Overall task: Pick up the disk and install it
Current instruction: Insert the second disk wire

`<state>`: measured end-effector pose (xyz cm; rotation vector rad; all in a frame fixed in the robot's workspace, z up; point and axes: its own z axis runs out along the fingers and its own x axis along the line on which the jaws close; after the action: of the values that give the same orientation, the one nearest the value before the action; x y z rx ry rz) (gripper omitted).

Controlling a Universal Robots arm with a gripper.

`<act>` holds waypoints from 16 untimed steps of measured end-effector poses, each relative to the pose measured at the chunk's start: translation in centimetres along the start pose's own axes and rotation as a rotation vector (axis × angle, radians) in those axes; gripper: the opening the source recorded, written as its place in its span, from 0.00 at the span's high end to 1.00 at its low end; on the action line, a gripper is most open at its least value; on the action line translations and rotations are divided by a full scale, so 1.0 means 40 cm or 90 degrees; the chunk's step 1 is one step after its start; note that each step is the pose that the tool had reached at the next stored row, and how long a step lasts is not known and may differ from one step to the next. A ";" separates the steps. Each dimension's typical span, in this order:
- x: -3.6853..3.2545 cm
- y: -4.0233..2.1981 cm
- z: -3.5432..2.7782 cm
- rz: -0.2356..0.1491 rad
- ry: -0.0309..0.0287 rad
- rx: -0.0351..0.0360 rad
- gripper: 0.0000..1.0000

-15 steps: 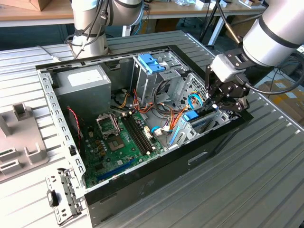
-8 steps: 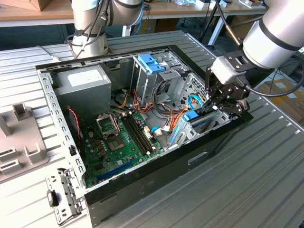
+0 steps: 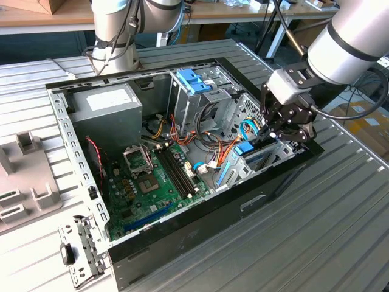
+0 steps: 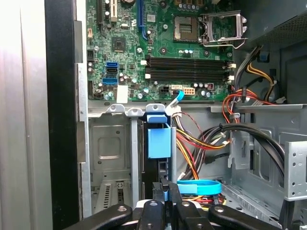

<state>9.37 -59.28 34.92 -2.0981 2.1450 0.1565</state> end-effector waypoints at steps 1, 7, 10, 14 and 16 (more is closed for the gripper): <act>0.000 -0.002 0.000 -0.003 -0.0004 -0.0006 0.84; -0.005 -0.001 0.001 -0.007 -0.0046 -0.0013 0.84; -0.005 -0.001 0.003 -0.007 -0.0072 -0.0014 0.84; -0.004 -0.001 0.005 -0.008 -0.0076 -0.0016 0.84; -0.003 -0.001 0.005 -0.009 -0.0079 -0.0017 0.84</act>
<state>9.44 -59.11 34.73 -2.1078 2.1236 0.1707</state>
